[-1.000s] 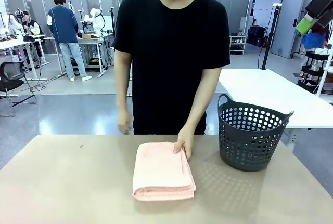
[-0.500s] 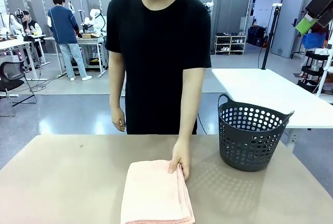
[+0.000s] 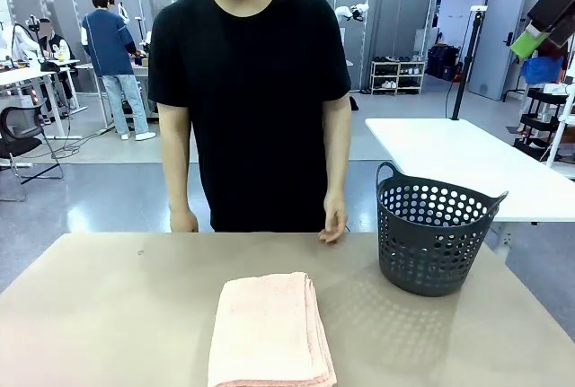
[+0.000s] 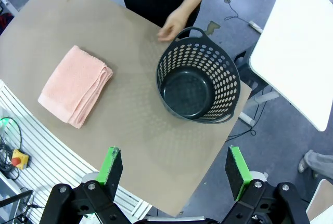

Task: Fold the towel.
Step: Pick up the 100 cm Hotel Towel and place it on the left side of the table.

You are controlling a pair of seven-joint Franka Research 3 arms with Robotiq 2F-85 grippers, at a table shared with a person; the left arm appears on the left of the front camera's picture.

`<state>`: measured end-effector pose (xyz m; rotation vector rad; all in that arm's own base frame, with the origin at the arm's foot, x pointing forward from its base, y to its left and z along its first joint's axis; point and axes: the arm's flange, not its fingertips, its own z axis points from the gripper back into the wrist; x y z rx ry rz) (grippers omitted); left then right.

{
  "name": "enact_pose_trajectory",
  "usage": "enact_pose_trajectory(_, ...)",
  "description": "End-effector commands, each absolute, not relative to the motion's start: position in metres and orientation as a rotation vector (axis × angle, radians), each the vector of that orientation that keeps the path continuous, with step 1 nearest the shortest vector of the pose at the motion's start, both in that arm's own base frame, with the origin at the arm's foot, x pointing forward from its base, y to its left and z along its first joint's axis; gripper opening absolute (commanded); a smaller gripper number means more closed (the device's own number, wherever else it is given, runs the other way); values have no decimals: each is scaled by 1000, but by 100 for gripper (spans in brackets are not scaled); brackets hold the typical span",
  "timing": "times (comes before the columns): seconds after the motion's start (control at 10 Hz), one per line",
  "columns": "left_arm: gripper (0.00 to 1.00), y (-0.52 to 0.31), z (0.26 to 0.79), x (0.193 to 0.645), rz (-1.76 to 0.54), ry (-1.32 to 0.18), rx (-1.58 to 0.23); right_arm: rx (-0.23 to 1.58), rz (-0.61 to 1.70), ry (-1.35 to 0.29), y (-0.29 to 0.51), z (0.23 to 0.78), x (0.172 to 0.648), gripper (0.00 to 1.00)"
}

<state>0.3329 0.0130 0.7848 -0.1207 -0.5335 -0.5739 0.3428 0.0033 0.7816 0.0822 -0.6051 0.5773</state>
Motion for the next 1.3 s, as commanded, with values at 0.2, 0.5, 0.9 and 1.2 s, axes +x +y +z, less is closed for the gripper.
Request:
enact_pose_trajectory(0.2, 100, 15, 786, 332, -597, -537, -111, 77, 587, -603, 1, 782, 344, 100)
enact_pose_trajectory(0.5, 100, 15, 786, 332, -597, -537, -111, 77, 587, -603, 1, 782, 344, 100)
enact_pose_trajectory(0.9, 100, 15, 786, 332, -597, -537, -111, 77, 587, -603, 1, 782, 344, 100)
enact_pose_trajectory(1.2, 100, 15, 786, 332, -597, -537, -111, 77, 587, -603, 1, 782, 344, 100)
